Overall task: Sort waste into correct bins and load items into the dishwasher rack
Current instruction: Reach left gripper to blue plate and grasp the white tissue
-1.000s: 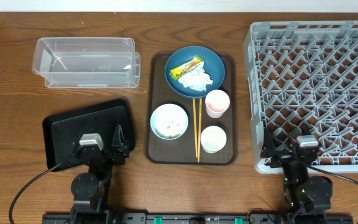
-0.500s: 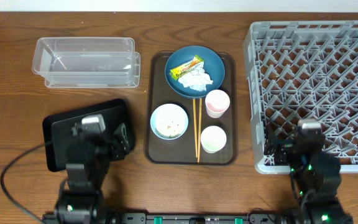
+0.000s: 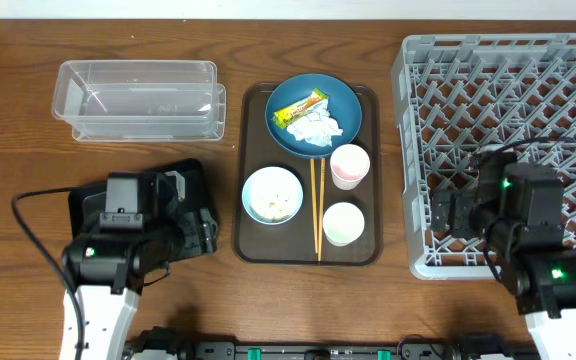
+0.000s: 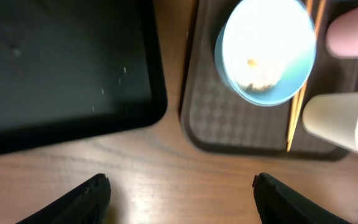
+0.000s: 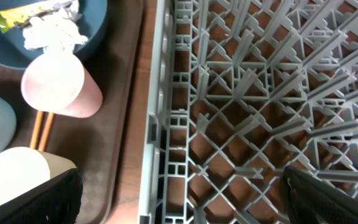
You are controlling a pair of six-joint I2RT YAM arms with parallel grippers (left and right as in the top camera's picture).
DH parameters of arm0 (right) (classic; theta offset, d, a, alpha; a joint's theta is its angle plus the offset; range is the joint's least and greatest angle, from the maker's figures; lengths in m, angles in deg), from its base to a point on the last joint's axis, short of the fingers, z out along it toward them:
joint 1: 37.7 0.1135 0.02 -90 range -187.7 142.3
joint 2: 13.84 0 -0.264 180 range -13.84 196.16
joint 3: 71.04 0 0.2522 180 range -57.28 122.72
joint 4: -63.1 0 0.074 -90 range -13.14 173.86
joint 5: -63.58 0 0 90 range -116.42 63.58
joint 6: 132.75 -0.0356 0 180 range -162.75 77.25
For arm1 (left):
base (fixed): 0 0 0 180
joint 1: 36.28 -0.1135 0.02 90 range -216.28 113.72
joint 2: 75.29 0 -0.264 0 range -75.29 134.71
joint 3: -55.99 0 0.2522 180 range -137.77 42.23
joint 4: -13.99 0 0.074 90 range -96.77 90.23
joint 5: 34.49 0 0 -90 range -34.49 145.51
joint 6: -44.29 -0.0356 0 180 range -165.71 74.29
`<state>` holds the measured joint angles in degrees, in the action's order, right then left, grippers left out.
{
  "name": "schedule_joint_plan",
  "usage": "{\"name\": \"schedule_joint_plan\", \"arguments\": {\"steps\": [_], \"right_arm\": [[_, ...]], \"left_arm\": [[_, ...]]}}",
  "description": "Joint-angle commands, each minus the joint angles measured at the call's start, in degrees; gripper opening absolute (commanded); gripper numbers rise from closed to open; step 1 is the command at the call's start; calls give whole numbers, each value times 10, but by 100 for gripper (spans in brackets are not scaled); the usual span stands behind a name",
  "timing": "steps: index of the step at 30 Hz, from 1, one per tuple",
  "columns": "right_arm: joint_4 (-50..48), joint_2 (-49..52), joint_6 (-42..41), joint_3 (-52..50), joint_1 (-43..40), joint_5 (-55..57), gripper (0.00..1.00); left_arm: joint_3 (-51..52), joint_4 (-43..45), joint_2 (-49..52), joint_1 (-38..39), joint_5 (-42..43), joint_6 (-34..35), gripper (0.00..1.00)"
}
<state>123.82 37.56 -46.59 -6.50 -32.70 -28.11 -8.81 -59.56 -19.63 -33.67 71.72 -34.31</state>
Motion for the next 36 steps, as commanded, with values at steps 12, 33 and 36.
{"name": "schedule_joint_plan", "arguments": {"steps": [12, 33, 36], "right_arm": [[2, -12, -4, 21, -6, -39, 99], [7, -12, -4, 21, -6, -39, 99], [7, -12, -4, 21, -6, -39, 99]], "left_arm": [[-132, 97, 106, 35, -7, -9, 77], [-326, 365, 361, 136, 11, -110, 77], [-326, 409, 399, 152, 11, -132, 77]]}}
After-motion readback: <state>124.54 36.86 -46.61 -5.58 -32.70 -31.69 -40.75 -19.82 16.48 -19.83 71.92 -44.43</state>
